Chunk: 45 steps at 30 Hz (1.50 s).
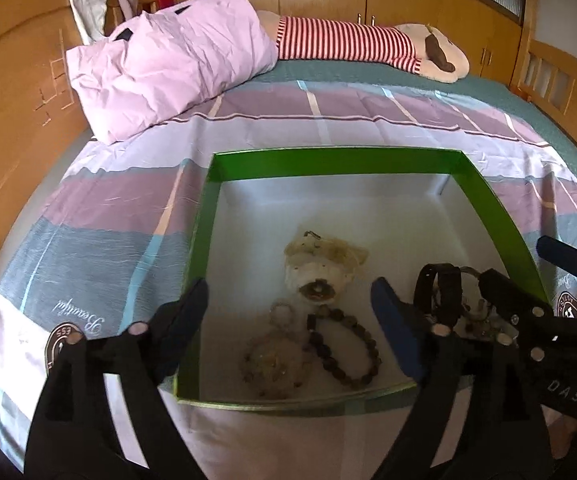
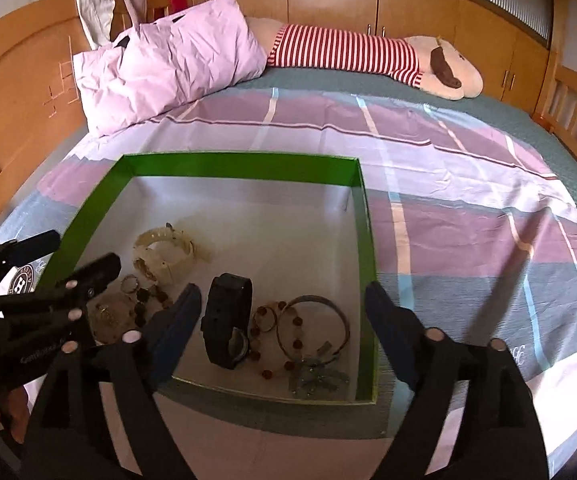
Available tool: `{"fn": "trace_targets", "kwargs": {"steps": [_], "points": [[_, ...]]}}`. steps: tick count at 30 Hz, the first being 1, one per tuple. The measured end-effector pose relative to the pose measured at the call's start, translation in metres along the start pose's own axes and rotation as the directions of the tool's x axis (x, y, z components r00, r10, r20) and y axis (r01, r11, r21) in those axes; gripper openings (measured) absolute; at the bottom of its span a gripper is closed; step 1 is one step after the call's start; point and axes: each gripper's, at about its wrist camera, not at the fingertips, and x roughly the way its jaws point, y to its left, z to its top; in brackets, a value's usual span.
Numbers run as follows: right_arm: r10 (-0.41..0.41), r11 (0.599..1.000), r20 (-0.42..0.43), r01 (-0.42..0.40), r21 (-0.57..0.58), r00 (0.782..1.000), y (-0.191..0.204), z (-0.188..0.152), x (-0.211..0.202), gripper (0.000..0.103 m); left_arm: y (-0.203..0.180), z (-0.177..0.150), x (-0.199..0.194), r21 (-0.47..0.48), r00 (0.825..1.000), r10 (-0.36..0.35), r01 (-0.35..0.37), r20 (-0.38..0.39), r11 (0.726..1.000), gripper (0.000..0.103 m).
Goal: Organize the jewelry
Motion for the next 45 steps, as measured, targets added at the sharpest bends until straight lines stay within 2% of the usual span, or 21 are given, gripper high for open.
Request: {"fn": "trace_targets", "kwargs": {"steps": [6, 10, 22, 45], "points": [[-0.015, 1.0, 0.011, 0.015, 0.009, 1.0, -0.002, -0.002, -0.011, 0.092, 0.002, -0.002, -0.016, -0.032, 1.0, -0.004, 0.004, 0.001, 0.999, 0.095], [-0.005, 0.999, 0.009, 0.004, 0.038, 1.0, -0.006, -0.003, -0.018, 0.093, 0.003, -0.005, -0.021, -0.051, 1.0, 0.003, -0.003, -0.01, 0.999, 0.1], [-0.008, 1.0, 0.021, 0.007, 0.029, 1.0, -0.006, 0.002, -0.031, 0.094, 0.002, -0.007, -0.035, -0.045, 0.999, 0.038, -0.039, -0.024, 0.998, 0.101], [-0.009, 1.0, 0.037, 0.009, 0.013, 0.999, 0.006, 0.002, -0.044, 0.094, 0.007, -0.005, -0.039, -0.026, 0.998, 0.031, -0.032, -0.05, 0.999, 0.101]]}}
